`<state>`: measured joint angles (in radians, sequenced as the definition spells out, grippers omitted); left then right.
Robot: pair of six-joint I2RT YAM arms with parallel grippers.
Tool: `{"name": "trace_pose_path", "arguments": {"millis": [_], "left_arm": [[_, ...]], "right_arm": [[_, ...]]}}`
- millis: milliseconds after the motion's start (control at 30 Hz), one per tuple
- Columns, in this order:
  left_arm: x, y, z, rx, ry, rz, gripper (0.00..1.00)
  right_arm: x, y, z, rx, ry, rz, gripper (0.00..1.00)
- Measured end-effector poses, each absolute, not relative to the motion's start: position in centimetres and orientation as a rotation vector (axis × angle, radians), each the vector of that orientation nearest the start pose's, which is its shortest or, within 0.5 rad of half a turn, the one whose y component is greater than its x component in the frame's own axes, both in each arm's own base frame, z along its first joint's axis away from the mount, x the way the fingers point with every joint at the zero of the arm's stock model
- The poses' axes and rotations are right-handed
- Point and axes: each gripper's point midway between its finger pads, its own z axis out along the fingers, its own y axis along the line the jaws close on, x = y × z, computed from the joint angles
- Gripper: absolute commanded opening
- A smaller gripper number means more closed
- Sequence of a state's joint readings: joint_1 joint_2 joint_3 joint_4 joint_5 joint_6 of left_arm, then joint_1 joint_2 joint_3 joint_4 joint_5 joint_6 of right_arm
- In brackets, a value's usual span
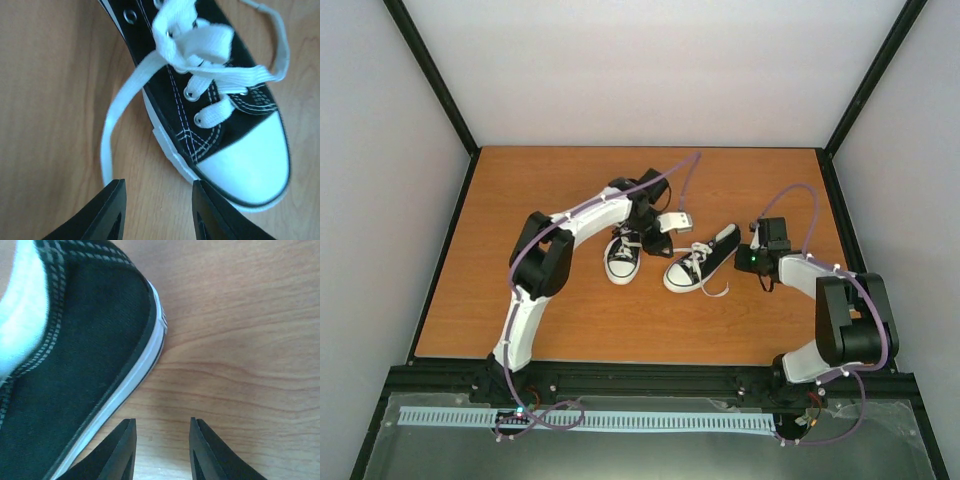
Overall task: Tie the shoes
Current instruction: Move the shoe to the center of the board.
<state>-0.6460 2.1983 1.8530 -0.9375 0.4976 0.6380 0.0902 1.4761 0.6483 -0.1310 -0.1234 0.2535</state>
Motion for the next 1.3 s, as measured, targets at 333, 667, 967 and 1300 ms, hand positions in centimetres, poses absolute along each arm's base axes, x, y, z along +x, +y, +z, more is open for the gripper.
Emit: {"name": "trace_pose_path", "arguments": {"millis": [333,667,967,1300], "left_arm": [[32.2,-37.3,4.4,1.762,2.235,-0.662,0.39],[30.3,-37.5,4.1,1.725,2.26,-0.782,0.39],[27.6,-36.3,4.0,1.698,2.35,-0.88,0.39],[25.0,-36.8,6.1,1.743,2.274,-0.995,0.39]], "right_arm": [[34.5,7.4,2.1,0.169,2.567,0.433,0.29],[34.3,11.3,2.2,0.102,2.528,0.578,0.28],[31.4,13.1,2.5,0.107,2.505,0.611,0.26],[28.0,14.8,3.2,0.038,2.536,0.681,0.27]]}}
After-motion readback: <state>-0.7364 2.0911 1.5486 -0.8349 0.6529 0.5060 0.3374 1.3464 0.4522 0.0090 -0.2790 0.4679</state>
